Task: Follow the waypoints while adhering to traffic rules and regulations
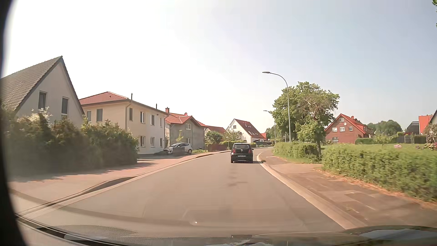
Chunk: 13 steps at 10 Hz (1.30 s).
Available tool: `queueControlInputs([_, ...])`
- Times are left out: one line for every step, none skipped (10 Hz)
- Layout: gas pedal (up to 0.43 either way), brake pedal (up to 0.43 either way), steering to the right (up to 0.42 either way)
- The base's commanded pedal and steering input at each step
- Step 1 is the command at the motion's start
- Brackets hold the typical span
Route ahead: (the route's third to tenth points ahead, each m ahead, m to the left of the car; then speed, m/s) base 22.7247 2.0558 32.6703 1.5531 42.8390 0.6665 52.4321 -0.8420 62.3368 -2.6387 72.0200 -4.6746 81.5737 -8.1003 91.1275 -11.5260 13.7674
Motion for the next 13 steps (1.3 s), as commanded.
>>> queueControlInputs([0.209, 0.0, 0.005])
queueControlInputs([0.209, 0.0, 0.005])
queueControlInputs([0.209, 0.0, 0.005])
queueControlInputs([0.209, 0.0, 0.005])
queueControlInputs([0.197, 0.0, 0.005])
queueControlInputs([0.189, 0.0, 0.006])
queueControlInputs([0.177, 0.0, 0.009])
queueControlInputs([0.15, 0.0, 0.012])
queueControlInputs([0.138, 0.0, 0.014])
queueControlInputs([0.138, 0.0, 0.014])
queueControlInputs([0.138, 0.0, 0.014])
queueControlInputs([0.138, 0.0, 0.014])
queueControlInputs([0.15, 0.0, 0.014])
